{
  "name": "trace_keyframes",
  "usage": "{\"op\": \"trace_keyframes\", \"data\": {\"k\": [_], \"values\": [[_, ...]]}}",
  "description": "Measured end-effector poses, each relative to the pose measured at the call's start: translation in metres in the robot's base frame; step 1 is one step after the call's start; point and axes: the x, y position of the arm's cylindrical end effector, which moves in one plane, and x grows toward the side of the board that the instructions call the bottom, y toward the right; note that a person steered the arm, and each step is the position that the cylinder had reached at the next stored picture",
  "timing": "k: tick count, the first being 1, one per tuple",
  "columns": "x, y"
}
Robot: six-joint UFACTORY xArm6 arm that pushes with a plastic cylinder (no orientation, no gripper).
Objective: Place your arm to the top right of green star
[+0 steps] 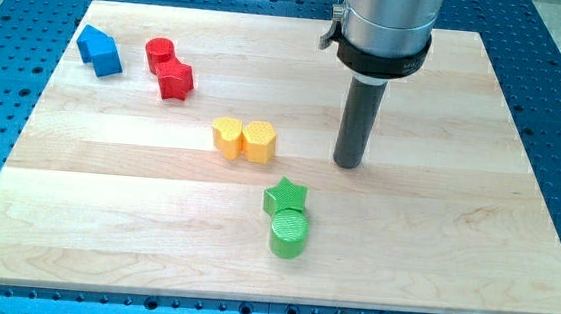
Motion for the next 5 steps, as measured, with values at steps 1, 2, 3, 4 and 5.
{"op": "trace_keyframes", "data": {"k": [1,2,3,4,5], "values": [[0.015,0.007],[0.045,0.026],[0.081,0.028],[0.096,0.009],[0.086,0.013]]}}
